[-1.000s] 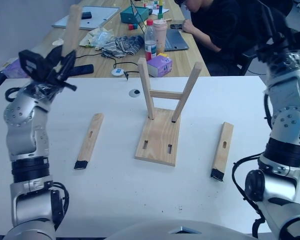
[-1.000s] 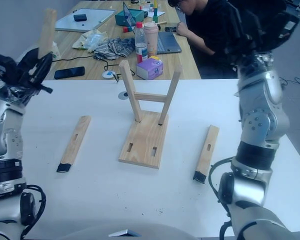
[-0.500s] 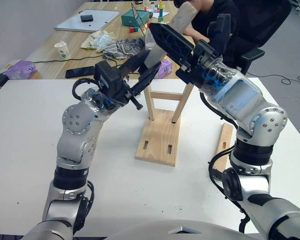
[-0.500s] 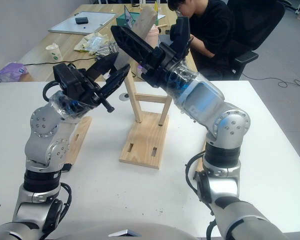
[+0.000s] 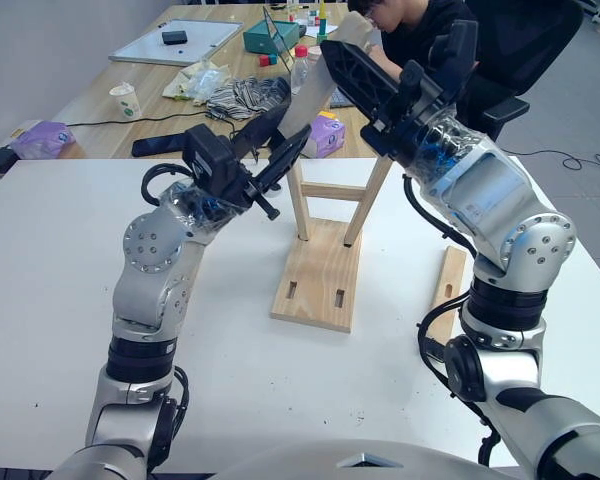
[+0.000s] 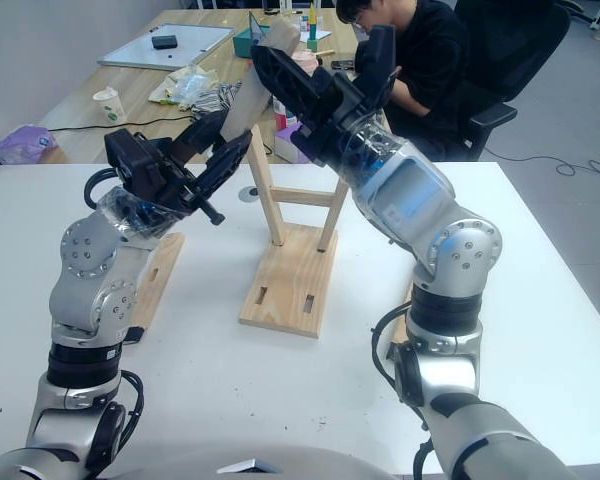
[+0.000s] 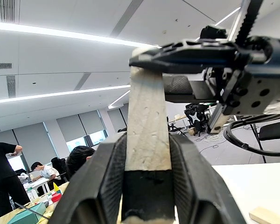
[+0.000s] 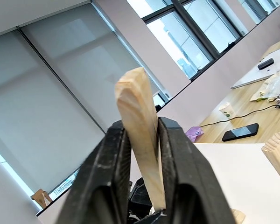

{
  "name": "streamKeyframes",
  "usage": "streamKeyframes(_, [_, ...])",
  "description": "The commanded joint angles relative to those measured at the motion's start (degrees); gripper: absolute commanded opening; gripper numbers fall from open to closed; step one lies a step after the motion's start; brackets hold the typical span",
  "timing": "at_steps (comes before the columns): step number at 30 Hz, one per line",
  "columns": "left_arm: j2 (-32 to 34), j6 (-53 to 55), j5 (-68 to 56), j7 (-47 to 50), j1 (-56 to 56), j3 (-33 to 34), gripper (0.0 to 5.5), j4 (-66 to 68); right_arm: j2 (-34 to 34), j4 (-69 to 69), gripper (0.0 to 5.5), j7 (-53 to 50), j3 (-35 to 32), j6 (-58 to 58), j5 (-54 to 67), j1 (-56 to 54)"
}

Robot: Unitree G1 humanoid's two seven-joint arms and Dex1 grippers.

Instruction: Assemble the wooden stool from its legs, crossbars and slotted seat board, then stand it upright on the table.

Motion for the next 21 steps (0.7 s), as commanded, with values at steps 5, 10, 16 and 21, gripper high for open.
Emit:
streamKeyframes(5, [1.07, 2.14, 1.08, -0.32, 0.58, -0.22, 1.66, 0.67, -0.31, 0.17, 0.48, -0.19, -0.3, -0.4, 0.63, -0.63])
streamKeyframes(10, [3.51, 2.65, 1.33, -2.55, 2.97, 1.18, 2.43, 4.5, -4.66, 0.43, 0.4, 2.62, -2.65, -0.84, -4.4, -0.52])
streamKeyframes(16, [4.03, 2.65, 2.75, 0.58, 4.69, 4.58, 3.29, 5.7, -18.29, -3.31, 0.4, 12.78, -11.62, 2.57, -7.26, 10.11])
streamKeyframes(21, [2.7, 3.37, 1.81, 5.74, 4.56, 8.98, 3.29, 4.97, -28.73, -3.5, 0.4, 19.77, -14.92, 5.24, -19.36, 28.36])
